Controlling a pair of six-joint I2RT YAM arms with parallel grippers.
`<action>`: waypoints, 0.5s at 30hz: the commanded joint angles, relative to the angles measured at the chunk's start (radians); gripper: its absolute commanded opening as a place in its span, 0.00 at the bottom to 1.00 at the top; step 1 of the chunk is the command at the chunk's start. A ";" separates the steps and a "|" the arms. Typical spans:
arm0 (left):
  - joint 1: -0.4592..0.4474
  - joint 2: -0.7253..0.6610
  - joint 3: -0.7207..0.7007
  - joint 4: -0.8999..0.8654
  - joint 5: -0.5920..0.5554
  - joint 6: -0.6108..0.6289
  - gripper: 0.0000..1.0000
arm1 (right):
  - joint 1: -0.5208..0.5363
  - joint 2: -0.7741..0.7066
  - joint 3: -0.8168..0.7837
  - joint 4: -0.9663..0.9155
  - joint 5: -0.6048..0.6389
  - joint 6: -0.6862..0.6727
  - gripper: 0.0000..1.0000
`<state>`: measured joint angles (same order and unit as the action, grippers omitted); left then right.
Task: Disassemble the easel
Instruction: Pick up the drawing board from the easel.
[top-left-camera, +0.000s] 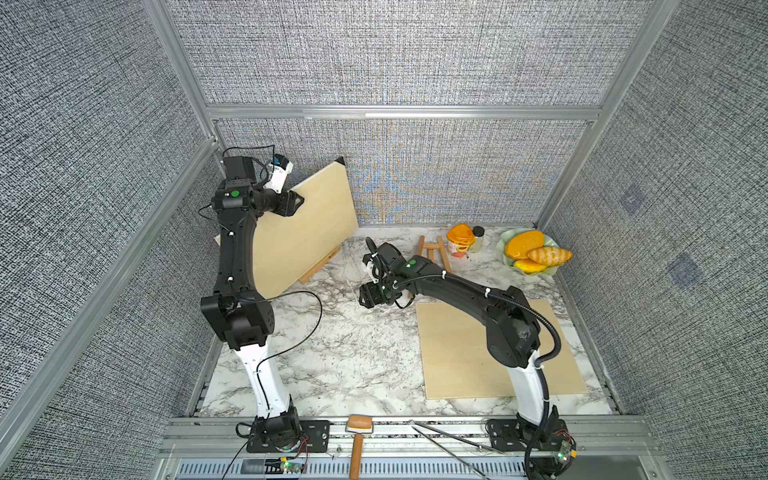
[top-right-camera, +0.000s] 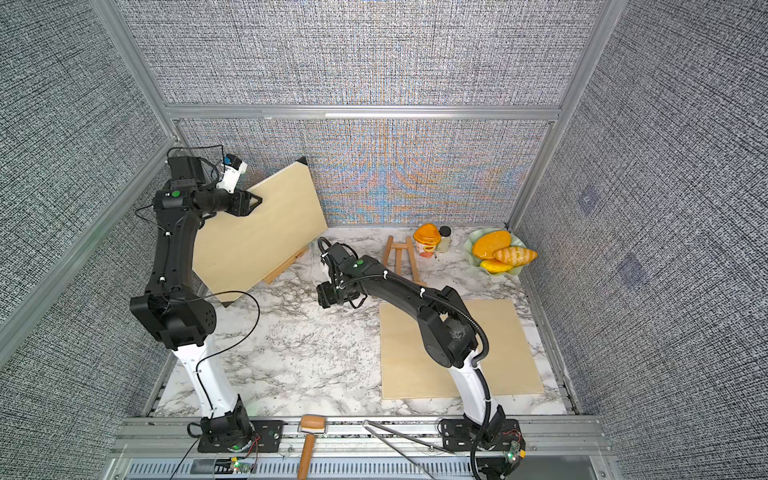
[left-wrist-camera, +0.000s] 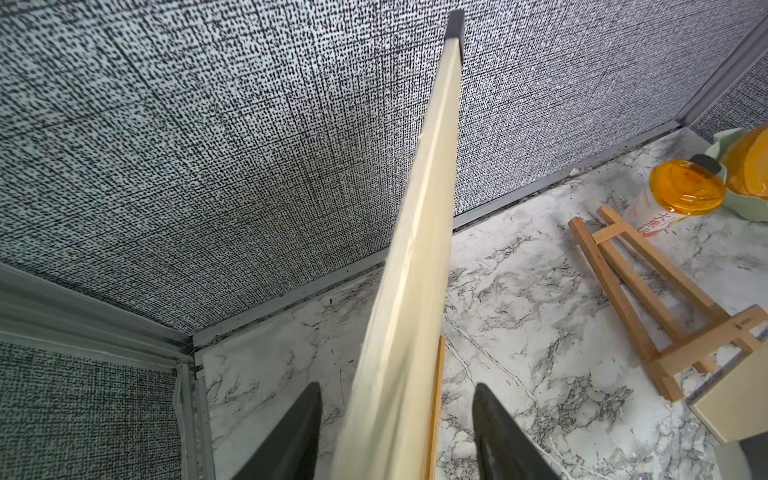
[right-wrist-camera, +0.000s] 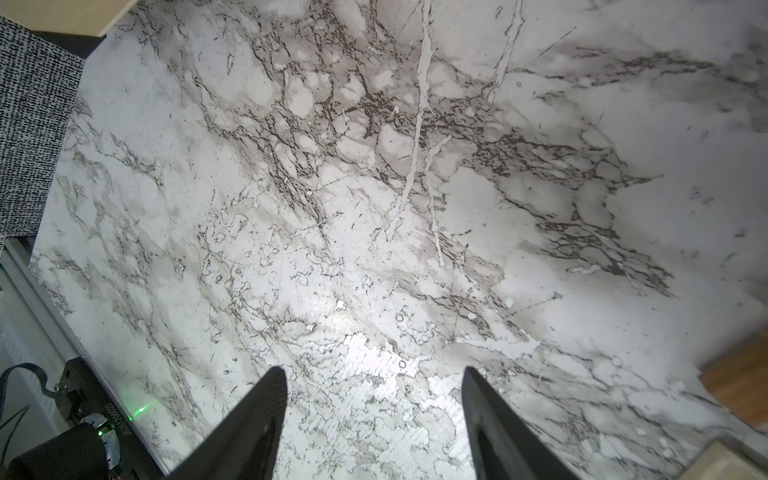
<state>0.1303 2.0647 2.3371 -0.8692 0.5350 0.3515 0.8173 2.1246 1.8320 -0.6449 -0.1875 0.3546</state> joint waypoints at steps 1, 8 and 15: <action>-0.001 -0.018 -0.011 -0.023 0.037 0.003 0.32 | -0.007 -0.014 -0.006 -0.004 0.015 -0.008 0.69; -0.004 -0.041 -0.038 -0.008 0.047 0.010 0.14 | -0.016 -0.041 -0.023 -0.004 0.034 -0.009 0.69; -0.019 -0.072 -0.057 -0.002 -0.005 0.018 0.00 | -0.021 -0.067 -0.045 -0.006 0.052 -0.015 0.69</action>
<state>0.1184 2.0136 2.2818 -0.8879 0.5308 0.3660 0.7979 2.0666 1.7924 -0.6437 -0.1528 0.3500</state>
